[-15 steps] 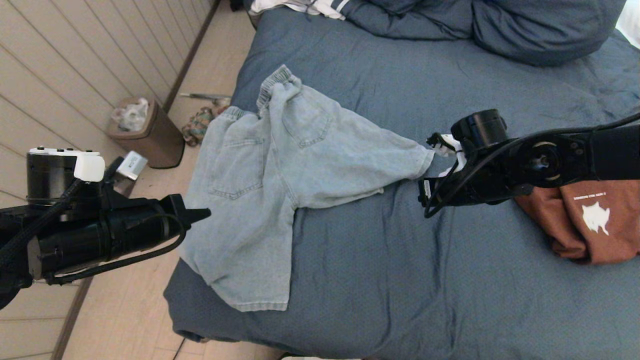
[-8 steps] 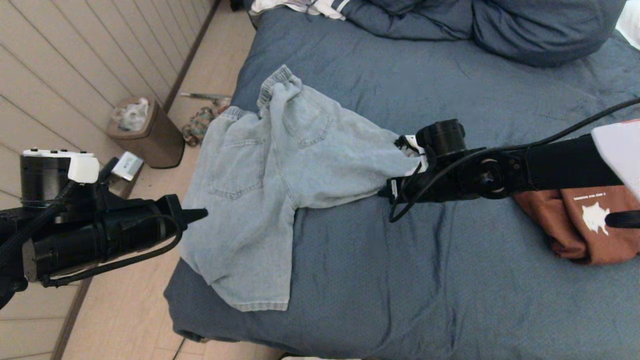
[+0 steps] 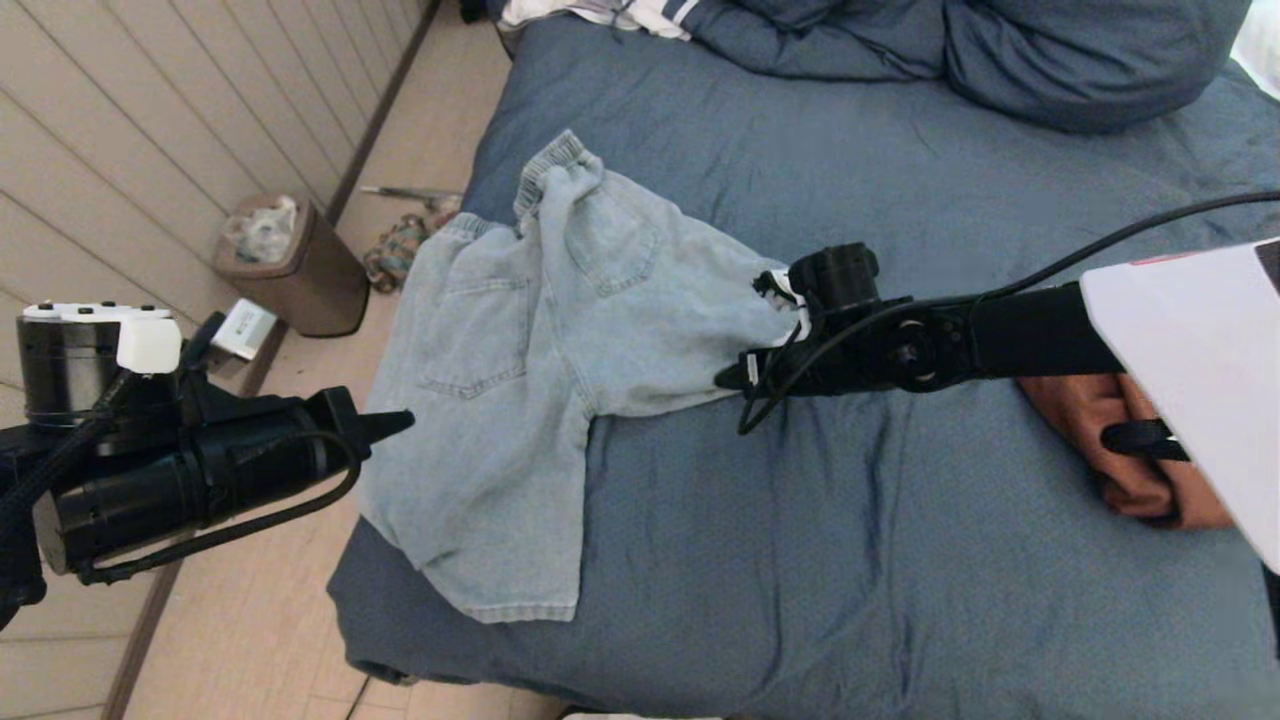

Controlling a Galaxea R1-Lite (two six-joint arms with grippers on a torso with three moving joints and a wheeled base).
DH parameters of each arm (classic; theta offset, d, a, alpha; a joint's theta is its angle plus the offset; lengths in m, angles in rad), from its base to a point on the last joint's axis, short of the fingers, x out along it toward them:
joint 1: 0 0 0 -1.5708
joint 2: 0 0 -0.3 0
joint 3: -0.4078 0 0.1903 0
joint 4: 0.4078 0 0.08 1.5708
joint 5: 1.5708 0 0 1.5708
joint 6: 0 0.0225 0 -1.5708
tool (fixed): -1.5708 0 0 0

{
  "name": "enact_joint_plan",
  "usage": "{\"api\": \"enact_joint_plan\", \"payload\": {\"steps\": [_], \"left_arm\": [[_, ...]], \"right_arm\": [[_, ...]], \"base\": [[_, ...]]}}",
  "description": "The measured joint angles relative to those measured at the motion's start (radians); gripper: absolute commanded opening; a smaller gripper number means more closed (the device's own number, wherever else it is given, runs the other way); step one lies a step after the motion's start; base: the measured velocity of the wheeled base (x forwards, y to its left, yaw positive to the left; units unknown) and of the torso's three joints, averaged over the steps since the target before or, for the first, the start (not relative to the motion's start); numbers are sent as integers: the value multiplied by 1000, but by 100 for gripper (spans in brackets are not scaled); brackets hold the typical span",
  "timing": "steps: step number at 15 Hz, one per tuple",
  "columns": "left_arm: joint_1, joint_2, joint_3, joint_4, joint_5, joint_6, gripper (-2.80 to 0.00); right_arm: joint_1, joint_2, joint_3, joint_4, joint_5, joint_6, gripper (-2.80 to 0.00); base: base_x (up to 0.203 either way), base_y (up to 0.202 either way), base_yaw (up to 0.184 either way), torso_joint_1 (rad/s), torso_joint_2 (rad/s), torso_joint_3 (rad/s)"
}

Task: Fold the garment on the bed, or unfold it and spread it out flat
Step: Unford the blue shorts

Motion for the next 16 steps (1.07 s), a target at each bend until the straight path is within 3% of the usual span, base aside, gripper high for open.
{"api": "enact_joint_plan", "payload": {"steps": [10, 16], "left_arm": [[-1, 10, 6, -7, -2, 0, -280], [-5, 10, 13, -7, -27, -8, -280]], "right_arm": [[-1, -3, 36, -8, -10, -4, 0], [-16, -12, 50, -5, -10, -56, 0]], "base": [[0, 0, 0, 0, 0, 0], [0, 0, 0, 0, 0, 0]]}}
